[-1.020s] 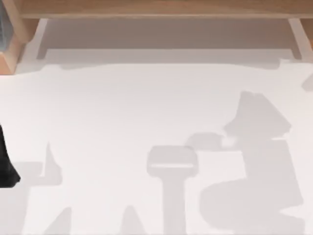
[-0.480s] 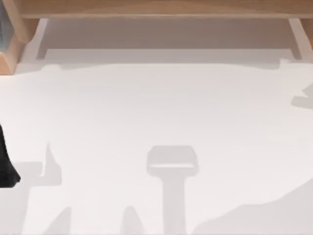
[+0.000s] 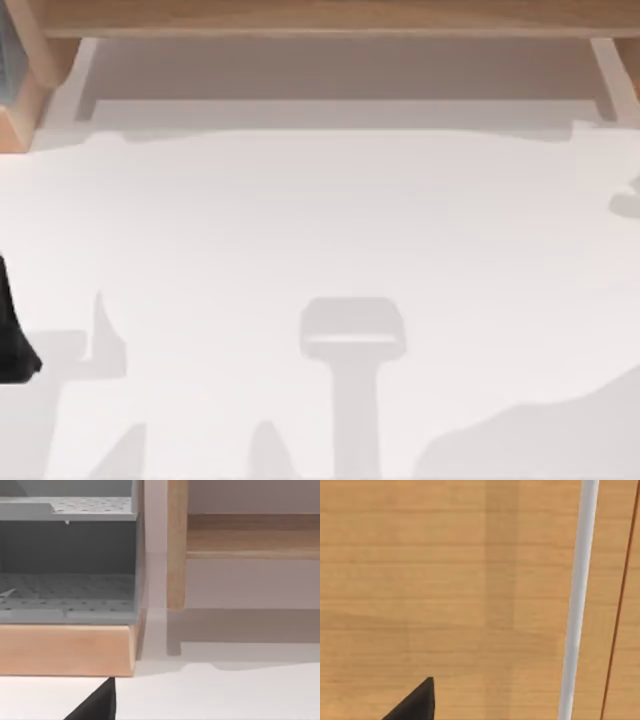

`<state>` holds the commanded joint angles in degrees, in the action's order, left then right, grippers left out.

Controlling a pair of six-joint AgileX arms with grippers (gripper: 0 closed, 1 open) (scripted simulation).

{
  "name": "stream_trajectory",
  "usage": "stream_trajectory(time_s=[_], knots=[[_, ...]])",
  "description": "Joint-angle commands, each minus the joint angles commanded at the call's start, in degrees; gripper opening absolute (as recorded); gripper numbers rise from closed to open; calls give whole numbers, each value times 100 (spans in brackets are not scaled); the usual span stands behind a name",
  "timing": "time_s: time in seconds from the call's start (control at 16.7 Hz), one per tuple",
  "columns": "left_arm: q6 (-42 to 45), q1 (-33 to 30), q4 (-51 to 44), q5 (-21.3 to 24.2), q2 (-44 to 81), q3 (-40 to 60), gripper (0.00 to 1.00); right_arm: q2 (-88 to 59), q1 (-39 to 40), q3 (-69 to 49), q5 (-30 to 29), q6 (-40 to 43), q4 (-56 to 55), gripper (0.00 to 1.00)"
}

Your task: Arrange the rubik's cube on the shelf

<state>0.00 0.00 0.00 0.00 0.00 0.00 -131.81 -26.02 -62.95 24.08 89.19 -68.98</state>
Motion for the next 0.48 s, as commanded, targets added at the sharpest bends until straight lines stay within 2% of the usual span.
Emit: stream_trajectory(time_s=[0.48], knots=[[0,0,0,0,0,0,100,-303,106,-662,-125,10,341,100]])
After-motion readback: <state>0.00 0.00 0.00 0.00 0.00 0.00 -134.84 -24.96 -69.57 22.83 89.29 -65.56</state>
